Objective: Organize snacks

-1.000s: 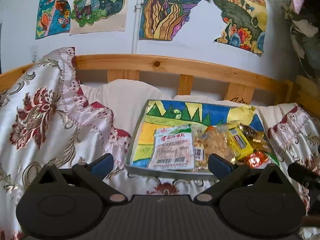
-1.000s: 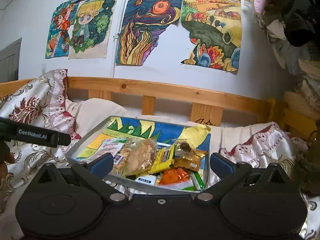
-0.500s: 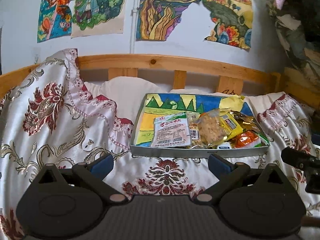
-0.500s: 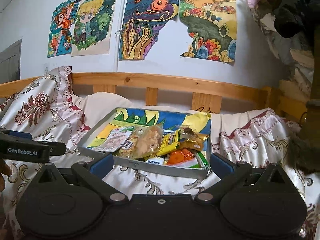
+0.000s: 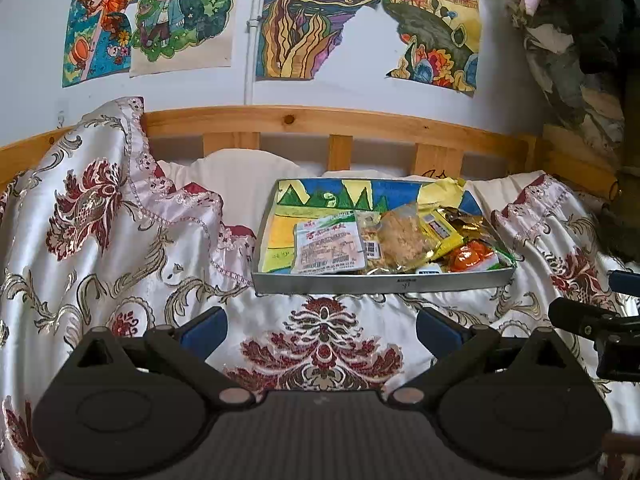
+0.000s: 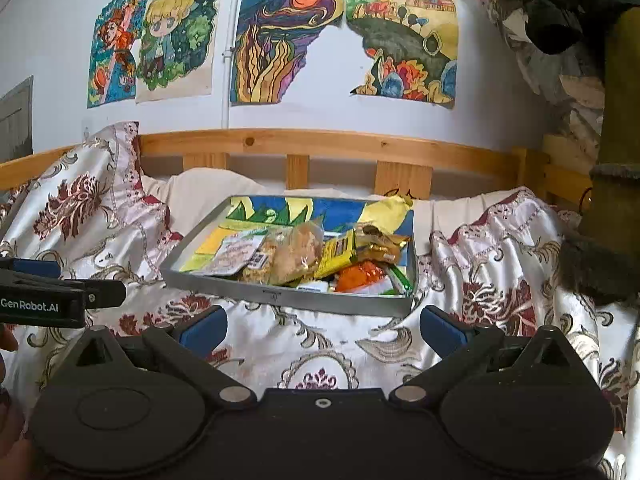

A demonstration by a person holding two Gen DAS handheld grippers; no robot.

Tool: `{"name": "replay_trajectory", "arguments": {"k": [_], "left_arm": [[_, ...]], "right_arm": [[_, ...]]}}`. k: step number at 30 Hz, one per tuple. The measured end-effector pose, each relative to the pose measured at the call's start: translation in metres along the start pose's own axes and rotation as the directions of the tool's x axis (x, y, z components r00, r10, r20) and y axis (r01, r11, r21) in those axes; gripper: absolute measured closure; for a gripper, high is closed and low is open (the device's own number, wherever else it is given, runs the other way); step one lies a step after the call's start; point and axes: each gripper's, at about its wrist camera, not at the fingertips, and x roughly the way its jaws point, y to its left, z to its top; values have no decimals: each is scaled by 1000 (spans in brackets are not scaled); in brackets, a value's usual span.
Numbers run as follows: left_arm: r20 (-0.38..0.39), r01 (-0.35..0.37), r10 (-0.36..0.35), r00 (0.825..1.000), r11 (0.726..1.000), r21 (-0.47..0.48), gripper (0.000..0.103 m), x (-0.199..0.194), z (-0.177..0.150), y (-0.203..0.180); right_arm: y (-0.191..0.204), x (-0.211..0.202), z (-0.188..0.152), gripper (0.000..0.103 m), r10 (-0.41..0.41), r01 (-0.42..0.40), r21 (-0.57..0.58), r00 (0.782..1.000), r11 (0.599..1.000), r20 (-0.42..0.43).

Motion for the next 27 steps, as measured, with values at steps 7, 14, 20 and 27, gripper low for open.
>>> {"name": "replay_trajectory", "arguments": {"k": [7, 14, 20, 27], "left_arm": [[-5, 5, -5, 1000, 1000, -21, 1, -3, -1, 3], [-12, 8, -8, 1000, 1000, -18, 1, -4, -2, 2], [-17, 8, -8, 1000, 1000, -15, 1, -4, -3, 1], [-16, 8, -8, 1000, 1000, -15, 1, -4, -3, 1]], "right_arm": [[2, 1, -3, 1, -1, 1, -10, 1000, 1000, -12], [1, 3, -4, 1, 1, -1, -7, 1000, 1000, -20], [2, 4, -4, 1, 9, -9, -11, 1000, 1000, -26], [2, 4, -5, 1, 10, -11, -13, 1000, 1000, -28]]}}
